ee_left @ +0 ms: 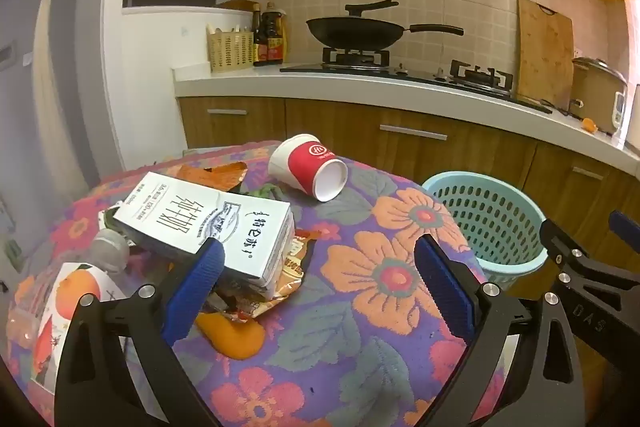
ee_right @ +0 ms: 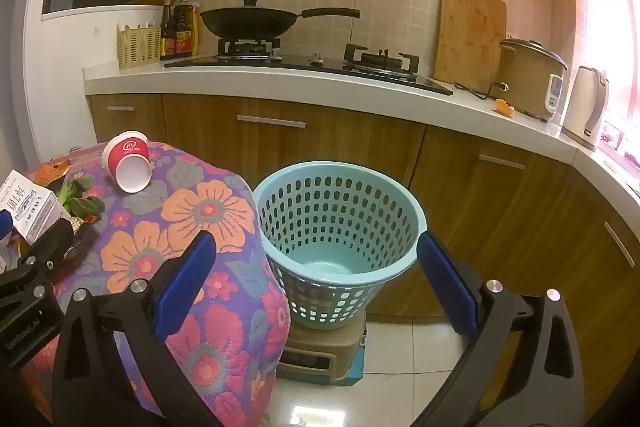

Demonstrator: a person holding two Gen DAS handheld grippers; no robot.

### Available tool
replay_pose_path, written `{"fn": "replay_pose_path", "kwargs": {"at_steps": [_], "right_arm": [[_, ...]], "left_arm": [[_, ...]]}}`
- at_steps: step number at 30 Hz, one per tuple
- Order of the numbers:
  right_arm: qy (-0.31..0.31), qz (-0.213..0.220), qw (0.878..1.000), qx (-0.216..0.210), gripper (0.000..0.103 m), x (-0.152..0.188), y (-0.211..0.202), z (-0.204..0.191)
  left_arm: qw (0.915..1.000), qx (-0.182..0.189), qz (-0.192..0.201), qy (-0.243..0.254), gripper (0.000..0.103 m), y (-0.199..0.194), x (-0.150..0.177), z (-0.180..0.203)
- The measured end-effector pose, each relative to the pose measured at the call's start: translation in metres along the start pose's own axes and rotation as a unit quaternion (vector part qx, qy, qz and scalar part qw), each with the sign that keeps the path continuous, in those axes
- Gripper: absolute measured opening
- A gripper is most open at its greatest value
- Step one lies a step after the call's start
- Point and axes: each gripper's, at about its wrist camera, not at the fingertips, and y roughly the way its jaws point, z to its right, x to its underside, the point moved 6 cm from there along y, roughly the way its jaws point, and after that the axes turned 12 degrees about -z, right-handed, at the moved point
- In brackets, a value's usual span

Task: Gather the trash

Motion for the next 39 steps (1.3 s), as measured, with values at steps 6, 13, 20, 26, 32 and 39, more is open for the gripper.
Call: {"fn": "replay_pose_path", "kwargs": {"at_steps": [6, 13, 20, 26, 32, 39], "right_arm": [[0.004, 0.005, 1.000, -0.004, 0.095, -0.001, 0.000, 0.001], [-0.001, 0.007, 1.000, -0.001, 0.095, -0.004, -0.003, 0.002], [-0.004, 0.011, 1.000, 0.000, 0.095, -0.004, -0.003, -0.004], [-0.004, 0.008, 1.000, -0.001, 0.095, -0.004, -0.003, -0.003], [-0.004, 0.006, 1.000, 0.000, 0.095, -0.004, -0.002, -0.002], [-0.004, 0.006, 1.000, 0.001, 0.095, -0.003, -0.002, -0.001]], "left_arm": [[0.9999, -0.002, 0.002, 0.015, 0.093, -0.003, 0.001, 0.005], [0.9999, -0.002, -0.008, 0.011, 0.093, 0.005, 0.004, 0.003], [0.9999, -0.001, -0.008, 0.013, 0.093, 0.004, 0.006, 0.003], [0.9999, -0.002, -0.010, 0.012, 0.093, 0.004, 0.006, 0.004], [0.9998, -0.001, -0.012, 0.012, 0.093, 0.005, 0.006, 0.004], [0.9998, 0.001, -0.015, 0.011, 0.093, 0.006, 0.007, 0.005]]}}
